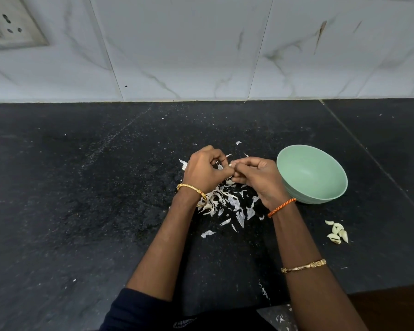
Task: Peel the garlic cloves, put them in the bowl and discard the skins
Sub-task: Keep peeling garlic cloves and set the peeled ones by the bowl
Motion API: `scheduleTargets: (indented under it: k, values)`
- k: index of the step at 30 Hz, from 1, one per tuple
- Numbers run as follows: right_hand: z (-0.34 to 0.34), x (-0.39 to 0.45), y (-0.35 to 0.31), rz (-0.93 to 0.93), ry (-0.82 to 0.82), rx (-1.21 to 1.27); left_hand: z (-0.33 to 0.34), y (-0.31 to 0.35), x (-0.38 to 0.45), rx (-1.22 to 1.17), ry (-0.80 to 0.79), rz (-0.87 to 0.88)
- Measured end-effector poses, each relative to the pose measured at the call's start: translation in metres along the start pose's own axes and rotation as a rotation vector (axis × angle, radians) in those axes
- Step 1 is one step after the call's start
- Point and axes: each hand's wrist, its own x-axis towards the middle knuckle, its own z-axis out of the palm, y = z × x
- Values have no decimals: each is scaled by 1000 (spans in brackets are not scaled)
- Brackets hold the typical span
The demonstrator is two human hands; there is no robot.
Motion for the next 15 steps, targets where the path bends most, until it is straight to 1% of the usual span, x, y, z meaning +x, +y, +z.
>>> scheduleTargets:
  k: [4,6,9,11,15]
  values:
    - [-7,-1,2,3,-114,-25,-3,-1,-1,-36,-44,-34]
    - [-10,-2,2,-24,-162,-68,-5,-2,-1,-61,-79,-53]
    - [-9,0,2,-113,-157,-159,-5,-3,-1,-87,-111,-75]
    - [-8,1,3,-138,-152,-168,-4,-3,-1,-115,-113,-83]
    - [-10,0,6,-95,-174,-79,-5,-4,0,-156,-104,-82]
